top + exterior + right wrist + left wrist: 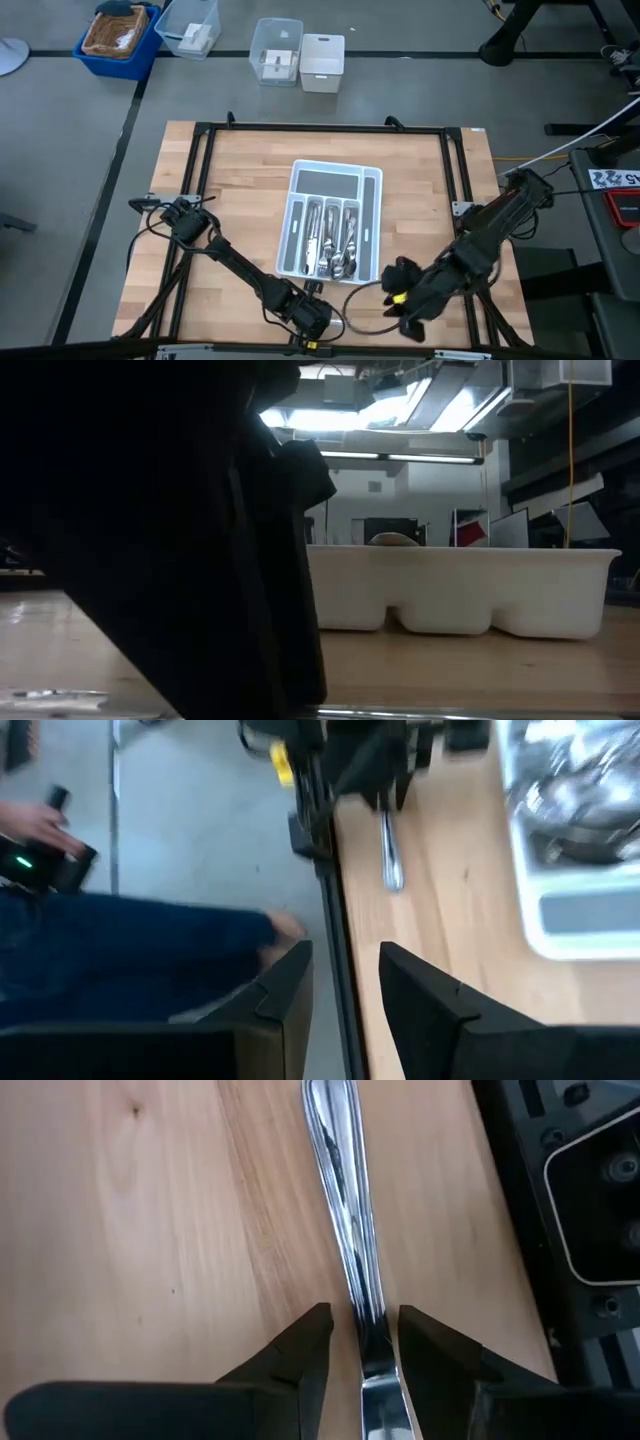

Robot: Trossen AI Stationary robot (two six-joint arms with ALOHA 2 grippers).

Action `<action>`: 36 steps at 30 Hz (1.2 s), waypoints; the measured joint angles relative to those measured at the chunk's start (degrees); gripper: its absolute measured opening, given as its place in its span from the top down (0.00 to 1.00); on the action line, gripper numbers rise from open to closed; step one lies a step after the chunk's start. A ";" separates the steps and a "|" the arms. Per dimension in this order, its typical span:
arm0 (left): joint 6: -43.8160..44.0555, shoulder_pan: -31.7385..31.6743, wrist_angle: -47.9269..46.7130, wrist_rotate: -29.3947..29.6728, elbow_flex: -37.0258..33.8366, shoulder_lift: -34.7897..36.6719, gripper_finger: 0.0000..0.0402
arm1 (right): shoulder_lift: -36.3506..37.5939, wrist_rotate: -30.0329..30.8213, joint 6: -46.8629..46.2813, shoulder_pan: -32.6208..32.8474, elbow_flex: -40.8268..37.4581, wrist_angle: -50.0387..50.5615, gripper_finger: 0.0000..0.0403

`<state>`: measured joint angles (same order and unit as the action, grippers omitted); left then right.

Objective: Sort silverware
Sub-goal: Put the silver table knife into the white cutlery tray

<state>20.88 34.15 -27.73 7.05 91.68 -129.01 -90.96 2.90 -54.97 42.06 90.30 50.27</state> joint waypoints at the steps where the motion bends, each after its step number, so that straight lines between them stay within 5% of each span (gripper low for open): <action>1: 0.18 -0.02 -0.59 -0.28 0.07 0.00 0.72 | 1.12 1.24 0.41 0.00 0.46 0.48 0.70; 8: 1.31 -0.11 -1.79 -2.13 -0.02 -0.05 0.73 | 9.73 8.83 4.45 0.02 0.83 2.42 0.70; 21: 4.64 -0.79 -6.62 -4.24 -0.04 0.13 0.91 | 22.58 27.94 10.20 -0.07 0.83 11.52 0.70; 36: 9.01 -2.59 -5.96 -6.94 -0.15 1.35 0.90 | 32.74 38.33 10.33 -0.09 0.83 24.18 0.70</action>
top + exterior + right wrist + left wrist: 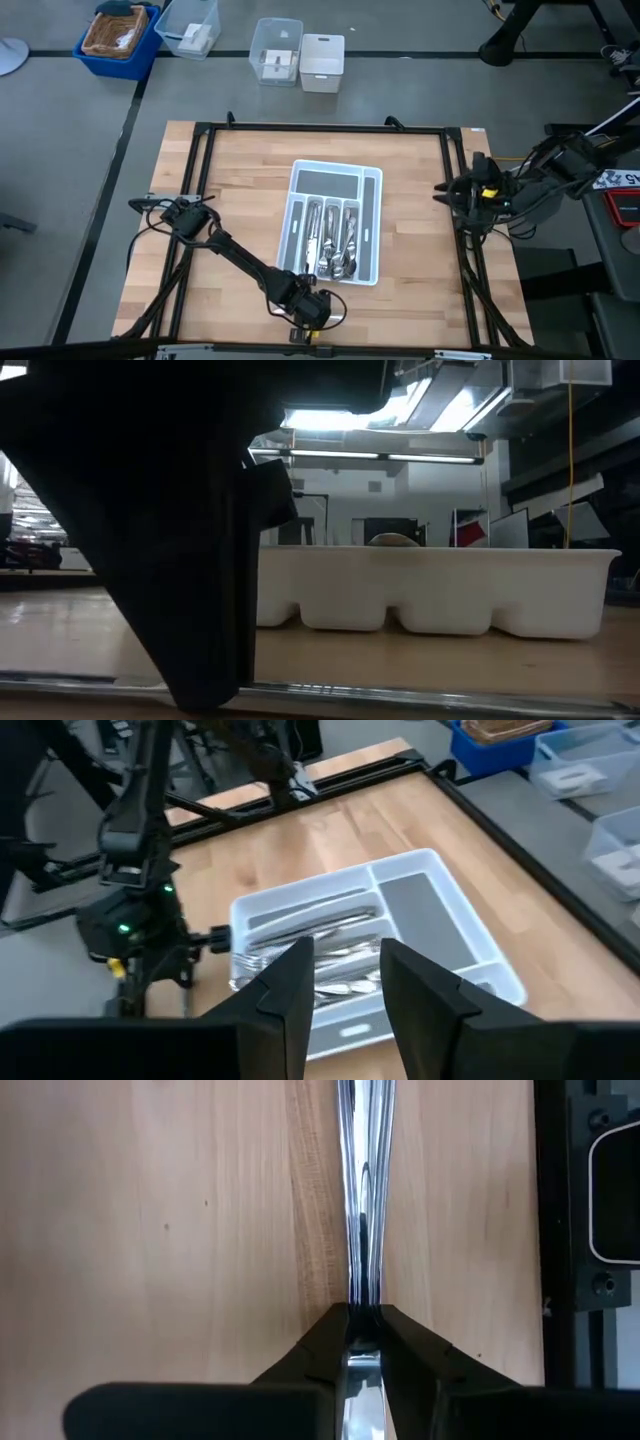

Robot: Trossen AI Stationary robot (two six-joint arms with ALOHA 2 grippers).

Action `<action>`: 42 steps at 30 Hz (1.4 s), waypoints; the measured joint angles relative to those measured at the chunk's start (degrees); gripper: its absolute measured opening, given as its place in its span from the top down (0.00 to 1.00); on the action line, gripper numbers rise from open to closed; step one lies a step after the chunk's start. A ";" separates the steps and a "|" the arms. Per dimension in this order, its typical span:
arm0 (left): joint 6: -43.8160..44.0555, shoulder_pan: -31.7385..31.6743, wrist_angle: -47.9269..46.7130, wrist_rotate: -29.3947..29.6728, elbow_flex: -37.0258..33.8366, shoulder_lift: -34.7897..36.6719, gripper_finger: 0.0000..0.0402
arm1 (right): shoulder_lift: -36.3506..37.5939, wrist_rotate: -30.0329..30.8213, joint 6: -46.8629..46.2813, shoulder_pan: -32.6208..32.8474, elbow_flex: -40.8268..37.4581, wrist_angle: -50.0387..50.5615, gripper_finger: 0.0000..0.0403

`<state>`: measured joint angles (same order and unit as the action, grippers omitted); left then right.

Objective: Sort silverware
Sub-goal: Put the silver table knife into the white cutlery tray

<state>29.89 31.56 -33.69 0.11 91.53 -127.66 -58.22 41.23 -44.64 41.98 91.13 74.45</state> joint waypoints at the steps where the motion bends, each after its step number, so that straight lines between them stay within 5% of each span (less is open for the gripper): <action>1: 0.01 -0.20 -0.17 -0.08 0.22 0.05 0.90 | 0.43 0.31 0.00 0.00 0.00 0.85 0.70; 27: 5.34 -3.57 -0.05 -2.77 5.34 0.57 0.89 | 2.52 -2.25 -12.39 0.00 -18.45 2.59 0.70; 42: 2.57 -5.44 -0.01 -2.75 11.03 0.87 0.89 | 2.52 -3.34 -13.66 0.00 -20.87 2.11 0.70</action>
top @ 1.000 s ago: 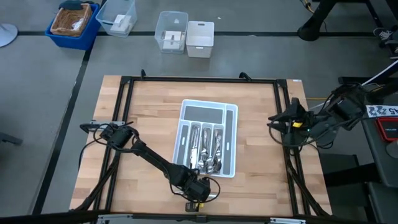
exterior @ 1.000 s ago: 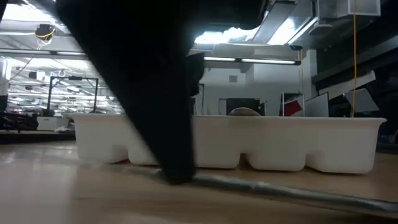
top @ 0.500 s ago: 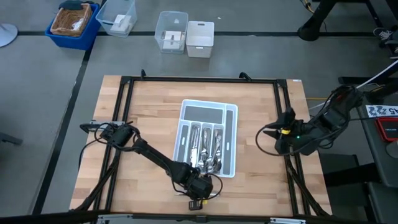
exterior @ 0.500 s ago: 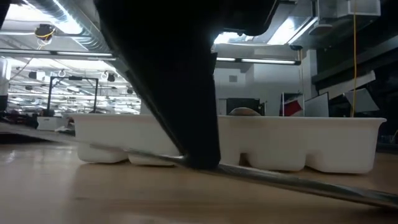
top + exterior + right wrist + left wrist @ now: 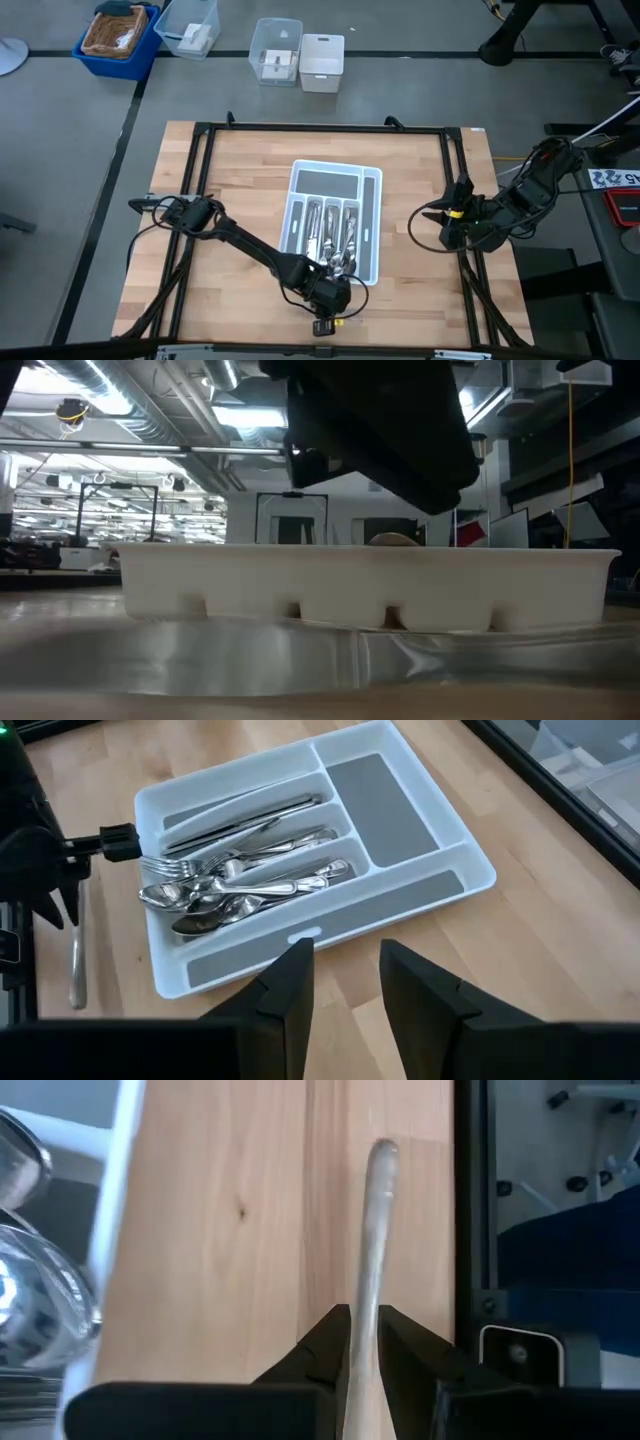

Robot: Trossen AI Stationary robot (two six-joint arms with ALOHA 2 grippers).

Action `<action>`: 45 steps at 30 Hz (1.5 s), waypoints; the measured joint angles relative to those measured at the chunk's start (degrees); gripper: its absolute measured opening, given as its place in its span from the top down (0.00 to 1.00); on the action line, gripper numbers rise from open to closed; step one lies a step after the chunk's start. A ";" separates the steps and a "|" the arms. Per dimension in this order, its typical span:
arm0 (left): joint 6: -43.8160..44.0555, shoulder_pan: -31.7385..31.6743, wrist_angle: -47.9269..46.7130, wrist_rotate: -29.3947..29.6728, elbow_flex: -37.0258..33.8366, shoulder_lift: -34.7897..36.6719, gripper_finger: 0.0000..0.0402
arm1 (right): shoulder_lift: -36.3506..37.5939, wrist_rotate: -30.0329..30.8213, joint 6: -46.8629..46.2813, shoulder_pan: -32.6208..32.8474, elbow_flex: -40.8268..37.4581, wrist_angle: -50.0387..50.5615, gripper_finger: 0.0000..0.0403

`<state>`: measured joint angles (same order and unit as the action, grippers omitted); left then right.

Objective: Sort silverware
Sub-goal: Put the silver table knife into the white cutlery tray

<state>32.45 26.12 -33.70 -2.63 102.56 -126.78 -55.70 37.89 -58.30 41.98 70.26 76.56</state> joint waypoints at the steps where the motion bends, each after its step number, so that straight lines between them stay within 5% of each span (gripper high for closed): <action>1: -0.27 -0.08 -0.11 0.01 0.00 0.02 0.89 | 0.00 0.00 0.00 0.00 0.00 -0.01 0.70; 15: -2.50 1.71 1.22 0.01 0.00 -0.21 0.88 | -0.01 0.00 0.00 0.00 0.00 -0.24 0.70; 27: -3.67 3.92 5.04 0.33 -0.02 -3.60 0.63 | -1.72 0.07 0.04 0.02 0.02 -7.91 0.70; 45: -5.29 4.87 5.99 5.84 0.09 -7.56 0.65 | -13.01 1.11 0.26 0.02 0.02 -17.43 0.70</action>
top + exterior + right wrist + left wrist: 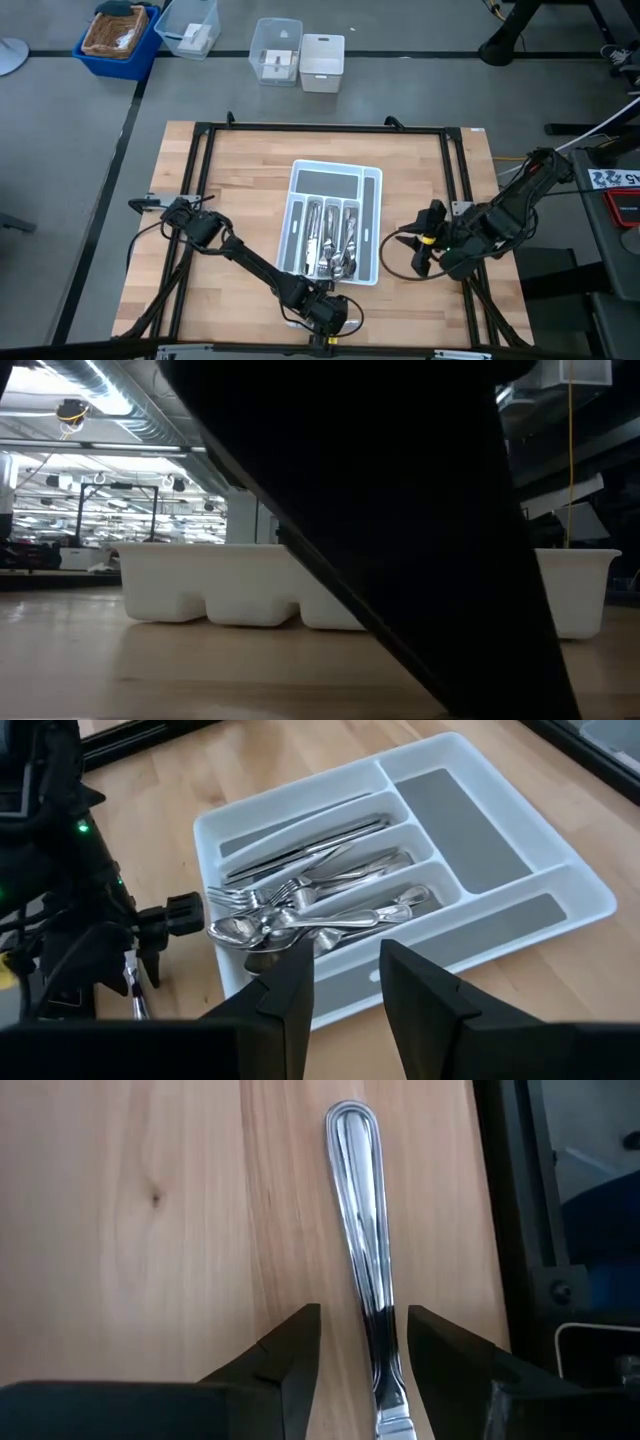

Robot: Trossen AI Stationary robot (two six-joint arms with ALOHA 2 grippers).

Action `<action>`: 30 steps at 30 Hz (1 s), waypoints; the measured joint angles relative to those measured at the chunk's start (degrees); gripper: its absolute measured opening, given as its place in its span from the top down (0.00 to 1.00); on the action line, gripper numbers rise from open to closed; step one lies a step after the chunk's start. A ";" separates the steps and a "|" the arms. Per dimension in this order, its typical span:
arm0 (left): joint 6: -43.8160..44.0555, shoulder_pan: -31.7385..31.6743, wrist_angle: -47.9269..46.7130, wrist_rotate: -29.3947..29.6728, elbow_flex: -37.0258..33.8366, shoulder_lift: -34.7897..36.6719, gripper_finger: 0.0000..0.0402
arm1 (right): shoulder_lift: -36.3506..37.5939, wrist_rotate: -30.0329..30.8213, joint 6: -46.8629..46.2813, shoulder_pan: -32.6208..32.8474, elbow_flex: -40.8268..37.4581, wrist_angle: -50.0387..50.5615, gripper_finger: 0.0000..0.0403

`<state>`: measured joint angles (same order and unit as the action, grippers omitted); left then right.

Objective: Sort silverware
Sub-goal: Put the silver table knife into the white cutlery tray

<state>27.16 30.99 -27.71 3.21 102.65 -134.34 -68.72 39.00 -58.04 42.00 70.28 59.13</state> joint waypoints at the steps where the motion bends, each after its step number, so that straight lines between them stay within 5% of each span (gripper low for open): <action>1: 0.36 0.08 0.06 0.04 0.01 -0.12 0.65 | -0.49 0.00 0.00 0.00 0.00 -0.30 0.70; 10: 2.72 2.08 -9.14 4.11 0.33 -0.09 0.71 | -3.03 -1.14 0.00 0.00 0.00 -2.34 0.70; 19: 3.46 1.43 -11.87 2.54 0.22 -0.12 0.81 | -3.07 -5.81 0.00 0.04 0.00 -2.27 0.70; 30: 1.62 1.10 -19.24 -2.43 0.17 0.12 0.81 | -3.07 -8.07 0.02 0.02 0.00 -2.25 0.70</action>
<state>28.78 32.10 -46.95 0.78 102.82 -134.21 -71.79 30.94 -58.02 42.02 70.28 56.88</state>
